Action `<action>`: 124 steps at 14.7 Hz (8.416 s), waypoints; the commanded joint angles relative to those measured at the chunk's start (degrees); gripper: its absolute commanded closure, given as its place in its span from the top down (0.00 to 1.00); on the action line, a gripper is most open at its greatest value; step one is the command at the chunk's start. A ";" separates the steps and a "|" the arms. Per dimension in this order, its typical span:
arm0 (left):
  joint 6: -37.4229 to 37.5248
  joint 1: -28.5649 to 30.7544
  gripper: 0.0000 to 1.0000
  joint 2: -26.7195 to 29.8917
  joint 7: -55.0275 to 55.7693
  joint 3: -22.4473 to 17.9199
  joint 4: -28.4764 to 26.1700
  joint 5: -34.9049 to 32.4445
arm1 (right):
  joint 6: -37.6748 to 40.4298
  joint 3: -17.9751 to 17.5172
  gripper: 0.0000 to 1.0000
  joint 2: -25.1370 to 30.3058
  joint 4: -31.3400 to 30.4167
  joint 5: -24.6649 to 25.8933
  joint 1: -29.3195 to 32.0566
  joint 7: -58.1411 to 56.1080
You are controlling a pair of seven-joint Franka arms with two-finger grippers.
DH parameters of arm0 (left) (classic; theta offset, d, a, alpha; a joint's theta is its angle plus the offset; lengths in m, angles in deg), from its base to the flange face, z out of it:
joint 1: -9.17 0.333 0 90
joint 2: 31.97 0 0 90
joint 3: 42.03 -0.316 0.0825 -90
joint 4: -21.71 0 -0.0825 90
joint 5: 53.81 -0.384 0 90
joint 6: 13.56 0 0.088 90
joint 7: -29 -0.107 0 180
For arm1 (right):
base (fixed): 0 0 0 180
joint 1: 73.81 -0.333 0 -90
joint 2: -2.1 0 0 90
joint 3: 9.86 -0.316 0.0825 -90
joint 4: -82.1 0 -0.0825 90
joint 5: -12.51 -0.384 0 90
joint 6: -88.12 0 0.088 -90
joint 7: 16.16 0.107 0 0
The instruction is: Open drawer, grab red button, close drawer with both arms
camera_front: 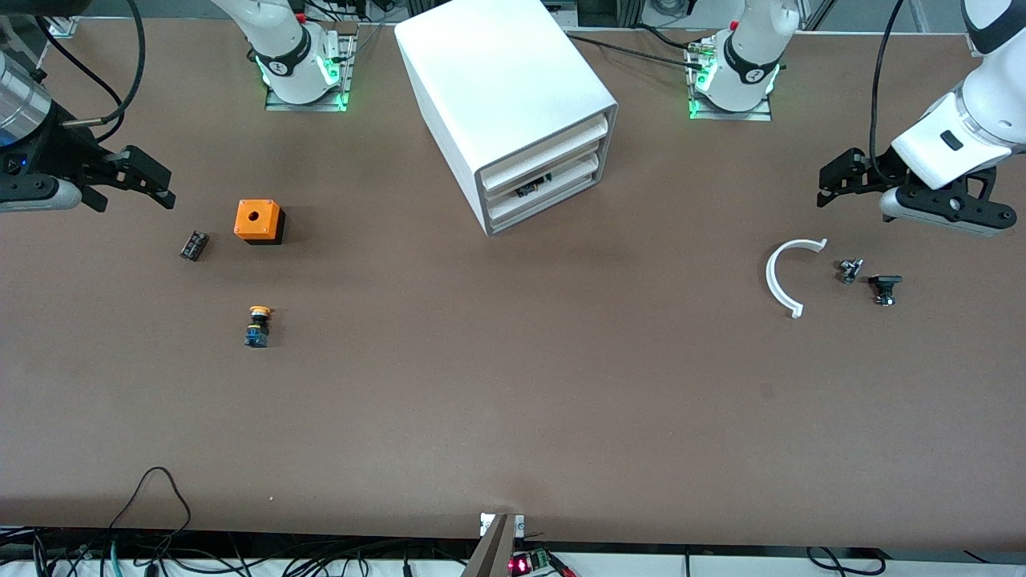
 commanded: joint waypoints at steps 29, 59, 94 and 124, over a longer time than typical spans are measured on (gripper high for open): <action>17.52 2.29 1.00 -15.57 -30.03 3.08 -7.61 47.38 | -1.83 -0.96 0.99 -16.28 5.67 0.20 -13.24 38.69; 0.90 -2.46 0.25 -32.47 -58.98 15.72 -27.48 70.26 | -4.30 -1.31 0.99 -29.64 28.16 -9.29 -26.96 82.48; 15.12 4.92 1.00 -36.96 -29.49 5.71 5.79 44.54 | -21.08 -0.52 0.99 -50.12 37.31 -1.38 -47.26 116.24; 16.47 -1.32 1.00 -26.15 7.81 6.24 34.05 -3.12 | -5.55 -0.78 0.00 -47.49 43.73 -0.77 -40.77 92.46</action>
